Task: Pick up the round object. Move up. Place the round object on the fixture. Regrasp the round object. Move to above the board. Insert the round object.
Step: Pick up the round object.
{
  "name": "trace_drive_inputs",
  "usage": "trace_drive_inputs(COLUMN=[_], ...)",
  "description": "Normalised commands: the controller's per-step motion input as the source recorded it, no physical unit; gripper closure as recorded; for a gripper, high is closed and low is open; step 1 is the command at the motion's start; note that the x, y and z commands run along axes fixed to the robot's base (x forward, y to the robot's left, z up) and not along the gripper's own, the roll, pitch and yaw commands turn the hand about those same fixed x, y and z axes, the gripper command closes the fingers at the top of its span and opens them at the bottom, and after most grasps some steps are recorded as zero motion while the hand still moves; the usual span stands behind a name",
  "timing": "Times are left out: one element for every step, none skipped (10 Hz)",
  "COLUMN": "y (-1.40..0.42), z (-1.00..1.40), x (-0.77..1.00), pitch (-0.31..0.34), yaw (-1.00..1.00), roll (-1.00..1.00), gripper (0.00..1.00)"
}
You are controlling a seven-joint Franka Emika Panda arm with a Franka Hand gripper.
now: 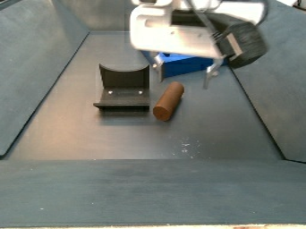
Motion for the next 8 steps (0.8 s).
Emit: trace_drive_inputs(y=[-0.08, -0.14, -0.17, 0.0, -0.09, -0.08, 0.0, 0.06], z=[-0.09, -0.23, -0.05, -0.02, -0.51, -0.67, -0.03, -0.64], x=[0.27, 0.5, 0.35, 0.0, 0.35, 0.41, 0.0, -0.24], pitch=[0.166, 0.471, 0.346, 0.0, 0.309, 0.349, 0.0, -0.2], yaw=[-0.08, -0.25, -0.21, 0.0, -0.08, -0.09, 0.0, 0.04], roll=[0.0, 0.0, 0.14, 0.0, -0.12, -0.18, 0.0, -0.33], gripper=[0.0, 0.0, 0.0, 0.0, 0.0, 0.0, 0.0, 0.0])
